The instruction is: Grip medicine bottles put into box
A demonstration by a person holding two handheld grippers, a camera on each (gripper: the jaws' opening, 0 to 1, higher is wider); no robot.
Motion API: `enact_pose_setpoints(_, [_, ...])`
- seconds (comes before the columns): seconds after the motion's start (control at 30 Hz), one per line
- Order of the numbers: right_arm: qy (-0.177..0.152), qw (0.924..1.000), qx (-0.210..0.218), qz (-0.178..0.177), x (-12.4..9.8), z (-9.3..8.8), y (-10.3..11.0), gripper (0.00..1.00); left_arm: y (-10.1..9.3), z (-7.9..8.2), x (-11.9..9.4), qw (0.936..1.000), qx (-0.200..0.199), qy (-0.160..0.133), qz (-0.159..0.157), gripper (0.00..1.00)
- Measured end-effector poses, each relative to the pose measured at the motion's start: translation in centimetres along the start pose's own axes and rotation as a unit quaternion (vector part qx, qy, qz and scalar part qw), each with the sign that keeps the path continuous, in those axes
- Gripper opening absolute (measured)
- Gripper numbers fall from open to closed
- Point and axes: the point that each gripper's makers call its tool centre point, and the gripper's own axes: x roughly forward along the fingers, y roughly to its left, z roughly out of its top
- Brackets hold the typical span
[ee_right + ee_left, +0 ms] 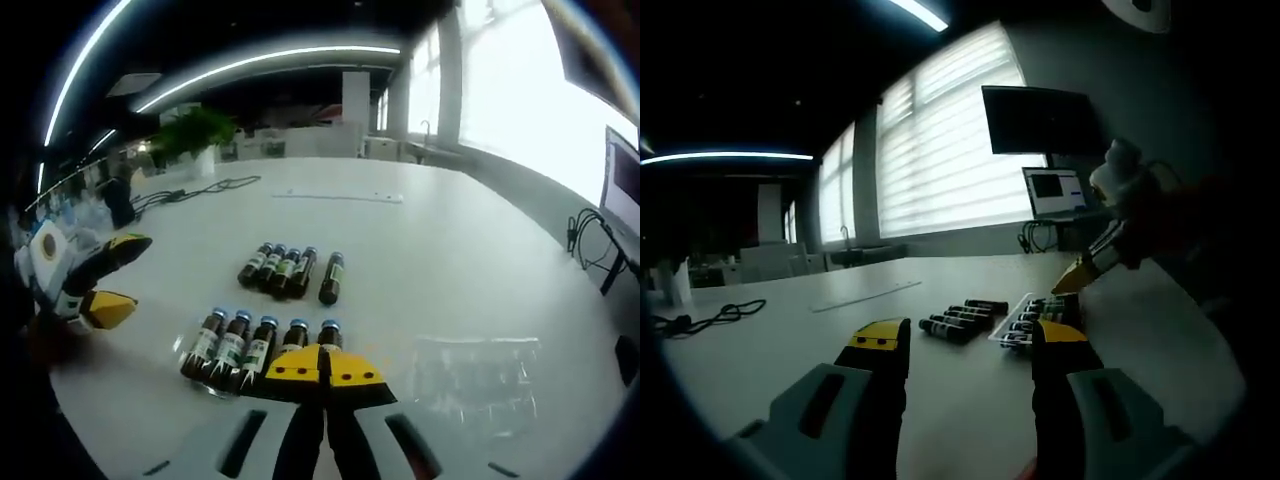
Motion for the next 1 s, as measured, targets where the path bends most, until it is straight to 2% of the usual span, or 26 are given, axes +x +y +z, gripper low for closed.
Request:
enact_pose_setpoints(0.3, [0.005, 1.0, 0.0, 0.0, -0.1, -0.5, -0.1, 0.0, 0.0, 0.0, 0.0, 1.0, 0.0, 0.001, -0.001, 0.42])
enact_pose_setpoints(0.37, [0.014, 0.9999, 0.001, 0.001, 0.0, -1.0, -0.2, 0.0, 0.0, 0.0, 0.0, 1.0, 0.0, 0.002, -0.001, 0.42])
enact_pose_setpoints(0.43, [0.003, 1.0, 0.007, 0.0, 0.1, -0.9, -0.3, 0.0, -0.1, -0.1, 0.1, 1.0, 0.0, 0.002, -0.002, 0.42])
enact_pose_setpoints(0.67, [0.006, 1.0, 0.004, 0.001, 0.1, -0.9, -0.3, 0.0, -0.1, -0.1, 0.1, 1.0, 0.001, 0.002, -0.002, 0.42])
enact_pose_setpoints(0.73, [0.009, 1.0, -0.002, 0.002, 0.2, -0.8, -0.3, 0.0, -0.1, -0.1, 0.0, 1.0, 0.001, 0.002, -0.002, 0.42])
enact_pose_setpoints(1.0, [-0.015, 0.9998, -0.007, 0.01, 0.6, 1.3, 0.3, 0.0, 0.0, -0.1, 0.0, 1.0, 0.001, 0.002, -0.001, 0.42])
